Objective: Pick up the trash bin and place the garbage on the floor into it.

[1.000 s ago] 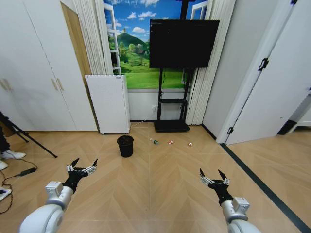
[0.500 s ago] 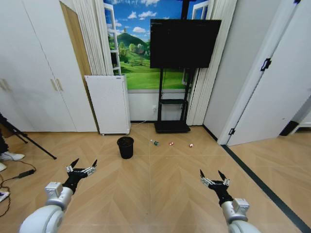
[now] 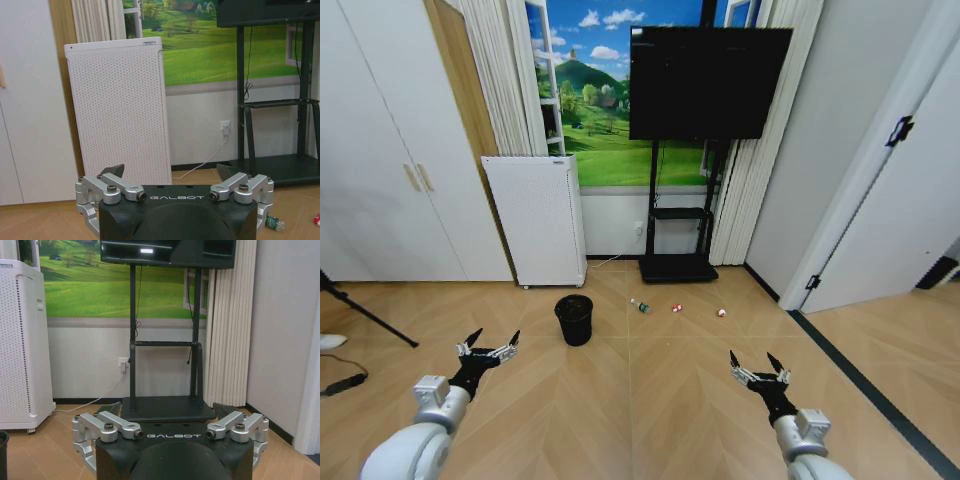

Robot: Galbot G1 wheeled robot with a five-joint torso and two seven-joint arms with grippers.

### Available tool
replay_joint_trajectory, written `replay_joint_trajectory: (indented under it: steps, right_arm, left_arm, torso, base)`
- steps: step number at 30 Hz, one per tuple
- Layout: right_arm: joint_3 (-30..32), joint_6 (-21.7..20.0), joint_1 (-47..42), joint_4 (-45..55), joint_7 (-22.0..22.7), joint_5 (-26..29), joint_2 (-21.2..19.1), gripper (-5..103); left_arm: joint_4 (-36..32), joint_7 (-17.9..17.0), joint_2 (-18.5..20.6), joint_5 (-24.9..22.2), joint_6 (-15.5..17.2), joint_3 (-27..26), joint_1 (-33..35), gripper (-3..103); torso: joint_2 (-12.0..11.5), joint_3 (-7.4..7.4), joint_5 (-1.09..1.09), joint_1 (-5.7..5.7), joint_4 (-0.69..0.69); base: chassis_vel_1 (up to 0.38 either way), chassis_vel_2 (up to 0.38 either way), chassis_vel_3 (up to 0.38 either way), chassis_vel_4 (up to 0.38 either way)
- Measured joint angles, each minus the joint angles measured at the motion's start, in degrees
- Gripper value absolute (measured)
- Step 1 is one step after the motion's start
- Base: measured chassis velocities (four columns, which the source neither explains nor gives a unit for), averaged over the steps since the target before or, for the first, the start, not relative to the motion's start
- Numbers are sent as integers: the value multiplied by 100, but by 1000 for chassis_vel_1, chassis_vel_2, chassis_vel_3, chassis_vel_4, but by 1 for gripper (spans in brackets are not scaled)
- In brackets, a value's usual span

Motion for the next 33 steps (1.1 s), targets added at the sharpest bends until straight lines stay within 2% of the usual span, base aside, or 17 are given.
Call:
replay_joint_trajectory:
  steps: [2,6,7,11,12,13,15,19,21,24,27,29,33]
  right_arm:
    - [-4,-1,-2,0,-1,-3,2,100]
    - [-4,-2,-15,0,0,-4,-3,100]
    - [-5,-2,-14,0,0,-3,-5,100]
    - [-9,-5,-13,-8,0,4,-13,100]
    - [-19,-8,-13,-14,0,5,-14,100]
    - [-19,-8,-13,-14,0,5,-14,100]
    - [-28,-8,-15,-24,0,6,-15,100]
    - [-38,-8,-15,-56,0,12,-13,100]
    - [-39,-9,-31,-72,1,22,-7,100]
    - [-45,-9,-53,-82,0,26,-1,100]
    - [-66,-14,-69,-82,32,62,4,100]
    - [-103,-9,-62,-84,126,147,21,100]
    - [-113,-7,-58,-62,153,233,30,100]
  left_arm:
    - [2,0,-1,0,-2,-2,0,100]
    - [13,14,-7,-9,-3,-4,0,100]
    - [12,15,-8,-12,-3,-10,1,100]
    - [12,13,-15,-20,7,-15,6,100]
    - [-2,15,-19,-20,10,-17,7,100]
    - [-2,15,-19,-20,10,-17,7,100]
    - [-3,17,-27,-20,17,-11,7,100]
    - [-12,18,-36,-17,18,-6,13,100]
    - [-13,19,-40,-11,19,-2,20,100]
    - [-14,20,-40,-9,18,-5,19,100]
    - [-13,23,-41,-6,18,-3,16,100]
    - [-13,20,-45,-10,16,7,8,100]
    - [-7,20,-52,-8,56,18,20,100]
  torso:
    - [0,-1,6,0,2]
    - [-1,1,-3,2,-1]
    - [0,0,4,1,3]
    - [-1,1,-4,2,-1]
    - [0,-2,7,0,2]
    - [0,-2,7,0,2]
    - [0,-1,-5,0,0]
    - [0,-2,8,-1,2]
    - [-1,0,-4,0,-2]
    - [0,-1,6,-1,0]
    - [0,0,-4,0,0]
    - [1,-2,7,-1,2]
    - [-1,1,-3,2,0]
  base:
    - [-360,383,363,-357]
    - [-363,358,369,-380]
    - [-372,385,361,-372]
    - [-362,366,359,-344]
    - [-375,338,350,-373]
    - [-375,338,350,-373]
    - [-357,326,322,-336]
    - [-363,363,347,-348]
    - [-339,343,353,-337]
    - [-338,348,351,-356]
    - [-354,345,367,-360]
    - [-351,350,362,-372]
    - [-316,340,321,-323]
